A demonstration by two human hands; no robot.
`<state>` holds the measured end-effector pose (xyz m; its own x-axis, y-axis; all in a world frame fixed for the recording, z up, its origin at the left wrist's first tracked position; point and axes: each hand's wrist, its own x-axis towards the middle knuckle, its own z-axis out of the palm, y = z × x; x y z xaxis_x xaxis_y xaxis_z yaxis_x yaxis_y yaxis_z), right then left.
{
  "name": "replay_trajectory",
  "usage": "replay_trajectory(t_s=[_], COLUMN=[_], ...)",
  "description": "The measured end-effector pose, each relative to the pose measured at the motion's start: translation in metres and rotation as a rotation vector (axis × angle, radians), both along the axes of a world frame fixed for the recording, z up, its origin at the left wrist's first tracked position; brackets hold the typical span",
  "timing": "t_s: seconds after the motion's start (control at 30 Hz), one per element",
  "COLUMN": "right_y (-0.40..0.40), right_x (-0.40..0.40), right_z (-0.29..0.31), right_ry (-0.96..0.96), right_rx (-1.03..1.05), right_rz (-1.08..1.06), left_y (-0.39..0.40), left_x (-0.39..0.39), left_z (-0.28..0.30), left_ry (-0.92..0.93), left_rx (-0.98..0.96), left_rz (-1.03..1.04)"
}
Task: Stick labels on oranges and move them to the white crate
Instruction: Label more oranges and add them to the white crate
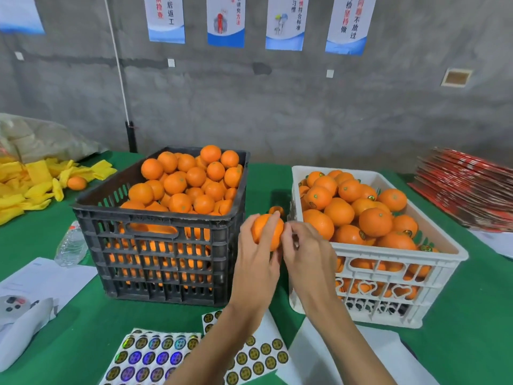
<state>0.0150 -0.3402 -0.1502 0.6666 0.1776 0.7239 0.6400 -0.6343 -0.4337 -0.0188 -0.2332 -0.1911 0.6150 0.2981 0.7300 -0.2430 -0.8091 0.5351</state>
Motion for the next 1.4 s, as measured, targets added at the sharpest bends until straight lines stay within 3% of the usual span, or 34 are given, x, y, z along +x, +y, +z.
replay_trajectory(t_s=[0.2,0.33,0.47,0.6,0.73,0.87,0.93,1.07,1.13,1.27,1.4], right_y=[-0.009,-0.026,-0.055,-0.079,-0.074,-0.032,-0.006,0.042,0.058,0.073,0.074], right_x=[0.033,0.072,0.115,0.15,0.169,0.171,0.169,0.16,0.155,0.148,0.15], right_z=[0.057,0.078,0.088,0.084,0.076,0.065,0.061,0.049,0.043,0.036,0.036], right_ry=[0.08,0.237,0.219,0.264,0.235,0.145,0.151,0.17,0.185,0.221,0.229], right_rx=[0.158,0.132,0.037,-0.088,-0.174,-0.183,-0.155,-0.17,-0.188,-0.219,-0.195], right_rz=[0.114,0.044,-0.165,-0.279,-0.168,0.019,0.105,0.233,0.255,0.284,0.288], left_y=[-0.009,-0.021,-0.033,-0.004,0.066,0.145,0.176,0.223,0.239,0.259,0.265], left_x=[0.049,0.092,0.126,0.15,0.172,0.174,0.167,0.154,0.155,0.162,0.162], left_z=[0.07,0.094,0.109,0.116,0.121,0.116,0.111,0.089,0.081,0.08,0.075], left_ry=[-0.018,0.149,0.275,0.252,0.372,0.511,0.702,1.095,1.156,1.136,1.398], left_rx=[-0.014,0.028,0.018,0.105,-0.013,0.071,0.155,0.1,0.095,0.291,0.262], left_rz=[-0.109,-0.19,-0.38,-0.273,-0.083,0.184,0.301,0.206,0.204,0.441,0.356])
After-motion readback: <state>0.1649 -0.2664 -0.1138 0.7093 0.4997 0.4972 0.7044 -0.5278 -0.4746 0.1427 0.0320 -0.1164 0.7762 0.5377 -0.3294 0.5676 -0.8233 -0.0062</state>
